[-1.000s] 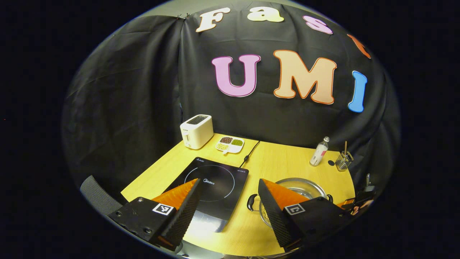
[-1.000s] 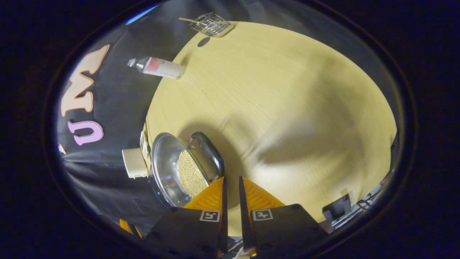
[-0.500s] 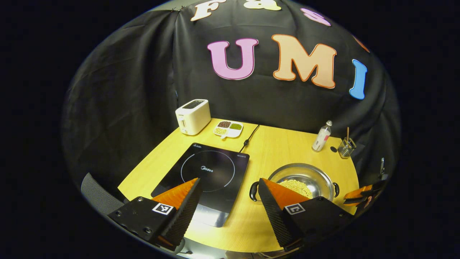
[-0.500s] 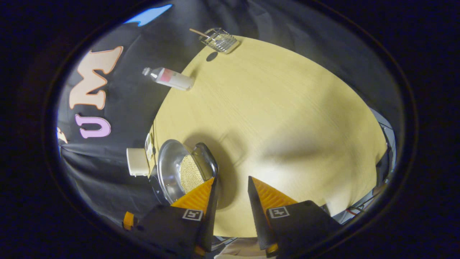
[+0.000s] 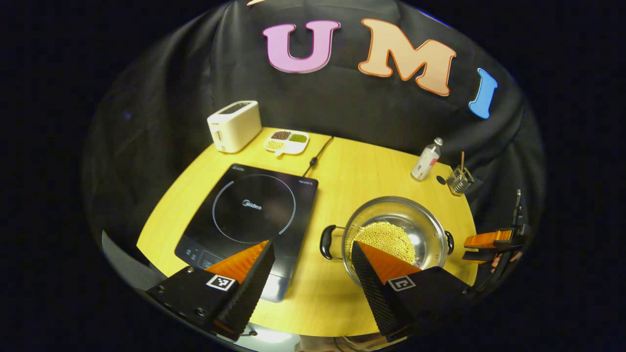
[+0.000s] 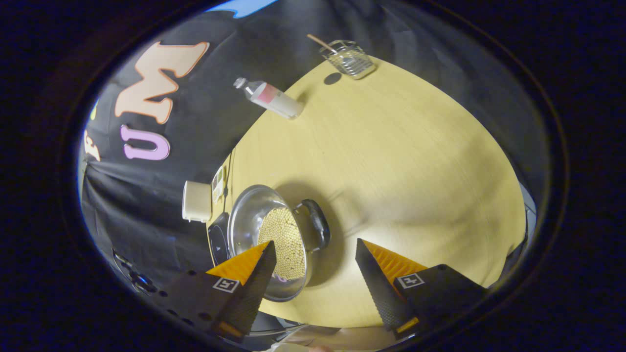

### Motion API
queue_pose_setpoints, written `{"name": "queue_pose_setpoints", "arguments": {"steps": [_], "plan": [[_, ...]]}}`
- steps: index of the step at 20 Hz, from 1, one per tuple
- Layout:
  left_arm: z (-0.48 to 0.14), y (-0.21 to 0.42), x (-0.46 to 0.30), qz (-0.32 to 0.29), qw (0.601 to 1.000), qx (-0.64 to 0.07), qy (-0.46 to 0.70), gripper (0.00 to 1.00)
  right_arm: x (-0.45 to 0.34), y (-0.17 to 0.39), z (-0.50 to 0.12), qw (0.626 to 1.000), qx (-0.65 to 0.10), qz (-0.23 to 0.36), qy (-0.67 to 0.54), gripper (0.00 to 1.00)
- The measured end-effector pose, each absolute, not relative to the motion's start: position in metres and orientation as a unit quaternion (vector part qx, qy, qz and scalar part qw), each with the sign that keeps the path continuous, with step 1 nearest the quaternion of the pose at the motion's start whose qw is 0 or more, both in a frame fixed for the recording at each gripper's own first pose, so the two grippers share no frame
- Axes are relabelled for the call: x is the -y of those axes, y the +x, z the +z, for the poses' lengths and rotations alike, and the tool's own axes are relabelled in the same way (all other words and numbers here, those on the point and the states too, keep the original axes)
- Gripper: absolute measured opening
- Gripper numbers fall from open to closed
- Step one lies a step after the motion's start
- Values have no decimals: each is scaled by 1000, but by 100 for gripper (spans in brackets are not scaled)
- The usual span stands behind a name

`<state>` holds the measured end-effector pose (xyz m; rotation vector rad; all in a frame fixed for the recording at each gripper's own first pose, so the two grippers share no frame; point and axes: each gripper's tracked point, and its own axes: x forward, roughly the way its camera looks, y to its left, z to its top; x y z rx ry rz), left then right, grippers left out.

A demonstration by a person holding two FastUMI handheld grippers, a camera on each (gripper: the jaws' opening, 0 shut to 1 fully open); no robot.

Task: First push the handle of the pot to place it horizontally, then grasp the pot with both hands and set it on the induction cooktop.

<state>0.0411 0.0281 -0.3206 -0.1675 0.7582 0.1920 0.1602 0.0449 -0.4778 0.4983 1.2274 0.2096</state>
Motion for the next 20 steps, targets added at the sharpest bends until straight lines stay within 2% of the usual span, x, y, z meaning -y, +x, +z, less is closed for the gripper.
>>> {"name": "queue_pose_setpoints", "arguments": {"steps": [1,5,6,7,8,9,10,11,16,17,19,20], "plan": [[-326,47,-26,84,919,-376,-81,98,-49,165,-480,786,-570,105,217,92],[-350,60,-20,55,906,-414,-75,97,-63,183,-483,790,-570,130,183,92],[-356,64,-18,48,902,-423,-76,97,-67,186,-485,789,-572,134,181,100],[-364,69,-16,41,896,-435,-79,96,-70,188,-488,786,-575,137,180,100],[-371,74,-14,37,891,-445,-82,96,-71,190,-491,784,-579,139,179,93],[-377,75,-14,34,885,-457,-85,96,-72,190,-495,780,-584,140,178,100],[-383,78,-13,29,880,-467,-87,96,-73,190,-501,775,-590,141,176,93],[-390,83,-11,22,875,-476,-89,97,-74,190,-506,772,-595,141,173,100],[-419,97,-5,9,849,-520,-91,97,-78,191,-526,755,-617,140,173,99],[-425,98,-4,9,845,-527,-92,97,-79,192,-529,752,-620,140,175,89],[-432,100,-1,4,837,-540,-93,96,-82,190,-537,742,-630,144,177,89],[-436,100,1,1,832,-546,-93,96,-85,187,-540,736,-636,147,177,99]]}}
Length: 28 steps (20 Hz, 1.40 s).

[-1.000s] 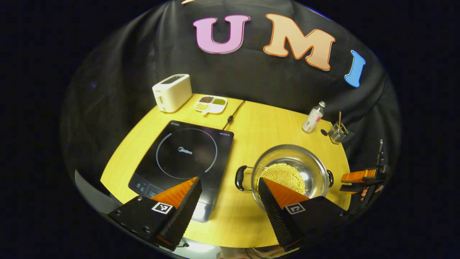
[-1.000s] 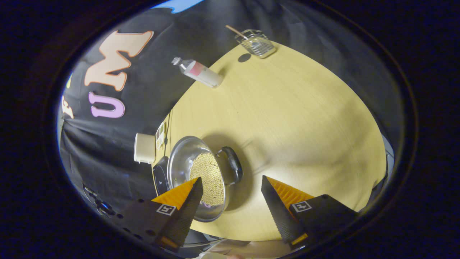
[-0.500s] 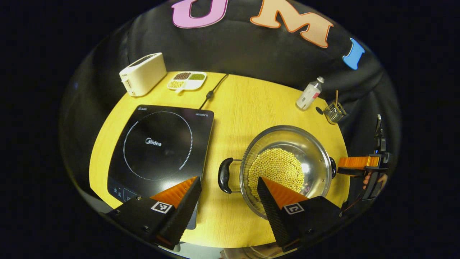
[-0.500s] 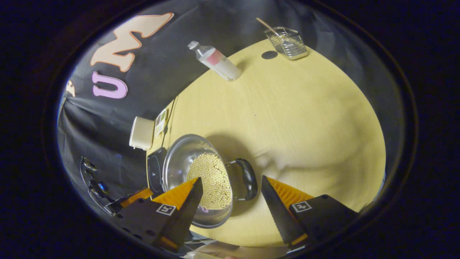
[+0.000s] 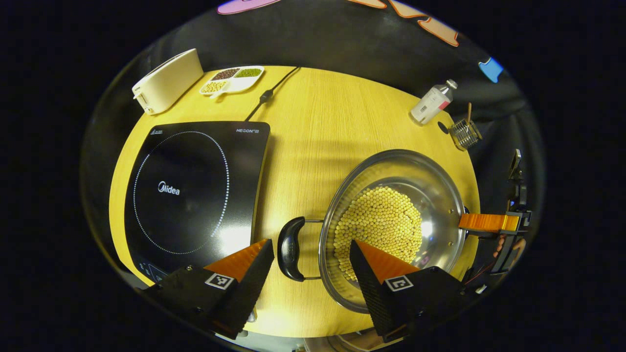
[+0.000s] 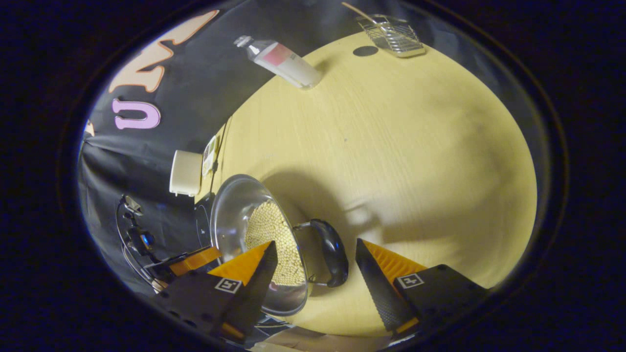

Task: First push the handle of the pot to place it horizontally, then grasp the pot with both hands and set it on the induction cooktop.

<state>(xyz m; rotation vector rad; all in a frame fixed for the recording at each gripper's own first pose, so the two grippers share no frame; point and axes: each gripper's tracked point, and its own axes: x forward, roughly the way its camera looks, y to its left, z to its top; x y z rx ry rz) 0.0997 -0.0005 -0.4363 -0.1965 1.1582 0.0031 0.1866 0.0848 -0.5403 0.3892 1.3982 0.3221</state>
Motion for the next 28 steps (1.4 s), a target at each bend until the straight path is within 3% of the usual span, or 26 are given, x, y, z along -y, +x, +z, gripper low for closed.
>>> {"name": "queue_pose_setpoints", "arguments": {"steps": [4,7,9,10,11,12,13,15,17,18,19,22,23,24,28], "plan": [[-452,100,-2,5,812,-576,-90,96,-94,183,-554,717,-656,155,178,98],[-461,102,-2,4,803,-588,-93,94,-91,182,-567,710,-667,151,168,74],[-467,103,-2,10,795,-599,-94,96,-88,182,-572,705,-673,147,167,74],[-470,103,-2,10,793,-602,-95,90,-94,181,-568,698,-677,151,178,72],[-473,104,-3,14,791,-605,-94,91,-97,182,-570,695,-678,154,184,62],[-474,103,-6,18,788,-609,-91,83,-99,181,-573,693,-681,152,182,55],[-474,100,-9,23,783,-616,-88,78,-99,180,-575,687,-687,154,182,57],[-475,102,-9,28,779,-619,-95,71,-99,180,-575,679,-694,149,187,49],[-475,101,-10,27,776,-623,-98,69,-99,179,-575,680,-696,143,182,53],[-475,102,-10,27,776,-623,-97,71,-98,179,-575,682,-696,140,178,47],[-474,102,-10,29,777,-622,-96,69,-98,179,-575,685,-694,136,172,53],[-471,101,-8,26,782,-616,-96,67,-91,182,-574,706,-683,124,139,53],[-470,101,-5,21,784,-613,-98,67,-86,183,-572,715,-677,119,128,47],[-468,101,-2,15,787,-609,-99,65,-82,184,-569,722,-672,115,119,53],[-457,95,11,-4,796,-598,-88,64,-68,177,-556,735,-661,110,101,54]]}}
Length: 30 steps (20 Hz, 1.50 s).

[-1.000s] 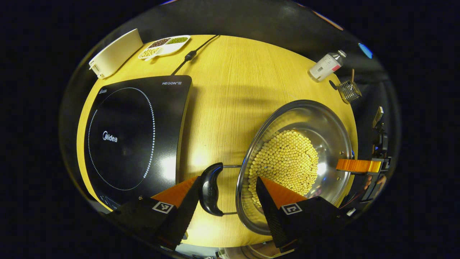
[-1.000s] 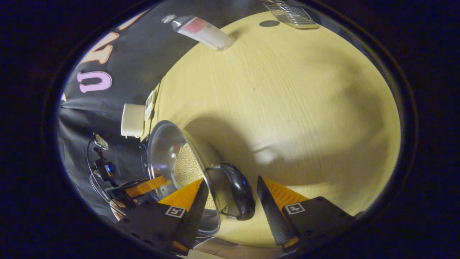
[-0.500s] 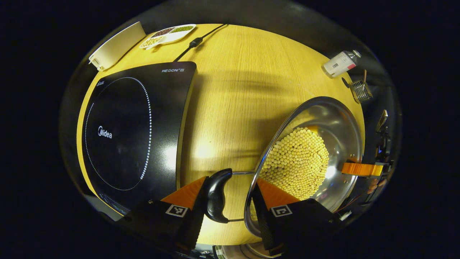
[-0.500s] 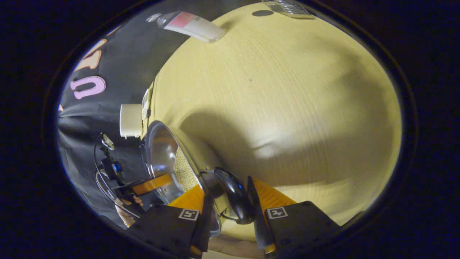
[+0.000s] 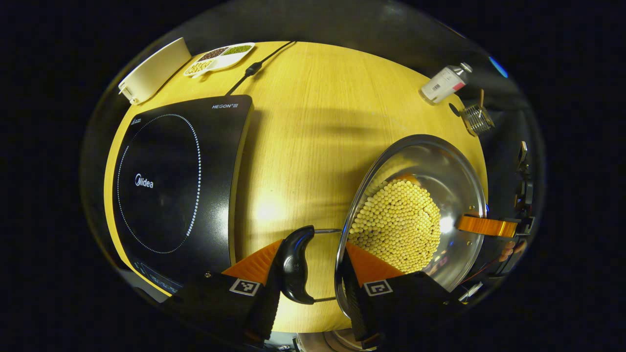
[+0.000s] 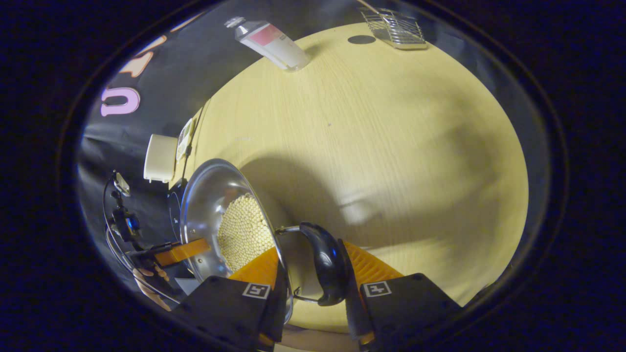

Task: First push the handle of the pot to place it horizontally, then grasp the pot with both hands and set it on the induction cooktop.

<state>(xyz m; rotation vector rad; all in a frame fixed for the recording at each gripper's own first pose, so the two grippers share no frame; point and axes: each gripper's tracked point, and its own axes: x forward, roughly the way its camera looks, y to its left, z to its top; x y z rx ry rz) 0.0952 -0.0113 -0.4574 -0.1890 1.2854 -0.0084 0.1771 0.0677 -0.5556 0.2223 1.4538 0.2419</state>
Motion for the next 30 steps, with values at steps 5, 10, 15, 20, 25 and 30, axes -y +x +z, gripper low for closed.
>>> {"name": "queue_pose_setpoints", "arguments": {"steps": [5,10,15,20,25,30], "plan": [[-445,81,20,-11,801,-592,-88,63,-58,165,-536,748,-648,106,98,54],[-427,63,24,-16,808,-583,-79,65,-53,145,-516,757,-636,108,102,54],[-412,49,32,-36,814,-576,-60,65,-41,121,-498,768,-622,97,117,51],[-407,41,42,-73,813,-576,-43,63,-26,94,-482,783,-605,61,134,53],[-395,42,44,-127,812,-569,-14,63,-23,71,-467,806,-572,12,155,54],[-383,46,25,-181,810,-558,21,65,-50,35,-455,818,-544,-38,183,54]]}}
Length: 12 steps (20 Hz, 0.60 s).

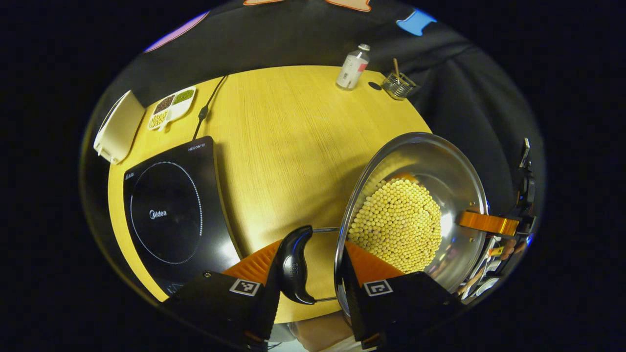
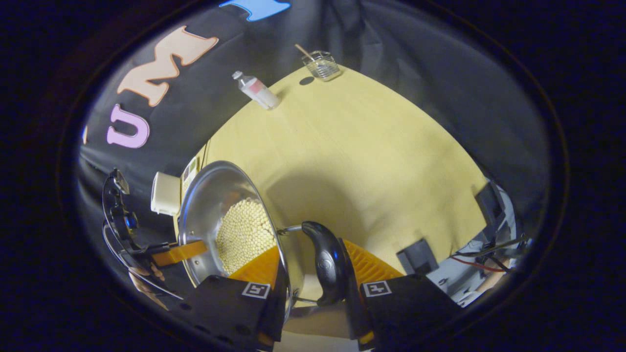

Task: First push the handle of the pot to place it horizontally, then grasp the pot with both hands and set it on the induction cooktop.

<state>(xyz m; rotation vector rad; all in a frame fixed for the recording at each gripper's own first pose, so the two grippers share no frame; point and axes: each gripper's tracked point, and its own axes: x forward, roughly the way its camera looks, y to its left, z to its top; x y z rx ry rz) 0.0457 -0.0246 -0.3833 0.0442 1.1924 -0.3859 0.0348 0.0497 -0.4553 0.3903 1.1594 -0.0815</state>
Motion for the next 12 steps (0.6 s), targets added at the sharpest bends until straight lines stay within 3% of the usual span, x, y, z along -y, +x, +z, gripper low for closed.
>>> {"name": "queue_pose_setpoints", "arguments": {"steps": [10,11,12], "plan": [[-363,41,-76,-210,819,-534,30,63,-152,-2,-446,840,-509,-58,181,54],[-360,41,-88,-208,821,-531,28,63,-164,-3,-446,841,-508,-55,179,48],[-359,41,-100,-205,823,-529,26,63,-177,-3,-446,841,-509,-51,176,54]]}}
